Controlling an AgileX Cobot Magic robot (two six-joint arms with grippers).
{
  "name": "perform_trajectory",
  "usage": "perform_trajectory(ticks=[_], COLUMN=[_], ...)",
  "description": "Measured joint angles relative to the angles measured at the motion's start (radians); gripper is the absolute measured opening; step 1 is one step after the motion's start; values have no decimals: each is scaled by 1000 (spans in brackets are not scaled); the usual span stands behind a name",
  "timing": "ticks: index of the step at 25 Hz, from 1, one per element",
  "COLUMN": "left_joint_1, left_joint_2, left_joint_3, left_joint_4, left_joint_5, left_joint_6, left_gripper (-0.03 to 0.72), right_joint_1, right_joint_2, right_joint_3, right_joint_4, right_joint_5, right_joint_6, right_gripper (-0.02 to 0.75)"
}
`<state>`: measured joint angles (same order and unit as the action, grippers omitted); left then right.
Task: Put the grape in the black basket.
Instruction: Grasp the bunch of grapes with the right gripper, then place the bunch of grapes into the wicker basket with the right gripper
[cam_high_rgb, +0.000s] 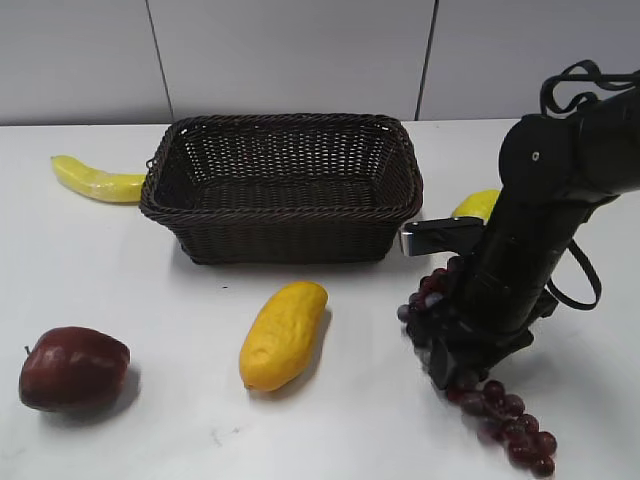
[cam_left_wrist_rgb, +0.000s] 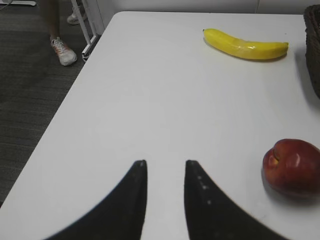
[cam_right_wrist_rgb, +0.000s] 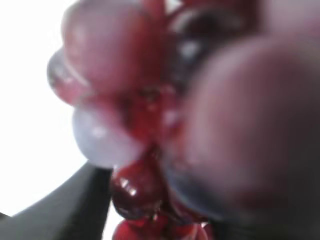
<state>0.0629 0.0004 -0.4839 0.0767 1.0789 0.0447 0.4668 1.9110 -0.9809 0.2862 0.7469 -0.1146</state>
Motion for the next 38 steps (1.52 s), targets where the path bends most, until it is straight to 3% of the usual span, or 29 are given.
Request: perform_trajectory(ticks=[2, 3, 13, 27, 38], left_joint_1=[0, 0, 0, 0, 0], left_joint_2=[0, 0, 0, 0, 0], left_joint_3=[0, 0, 0, 0, 0], left_joint_4=[0, 0, 0, 0, 0], left_joint_5=[0, 0, 0, 0, 0], left_joint_6=[0, 0, 0, 0, 0], left_gripper=[229, 229, 229, 228, 228], right_joint_1=[0, 0, 0, 0, 0], right_joint_2=[0, 0, -52, -544, -584], right_joint_3=[0, -1, -1, -8, -274], right_joint_4=[0, 0, -19, -6, 54], right_joint_5=[-7, -12, 28, 45, -88], right_joint_6=[0, 0, 0, 0, 0], right_gripper=[222, 199, 157, 151, 149])
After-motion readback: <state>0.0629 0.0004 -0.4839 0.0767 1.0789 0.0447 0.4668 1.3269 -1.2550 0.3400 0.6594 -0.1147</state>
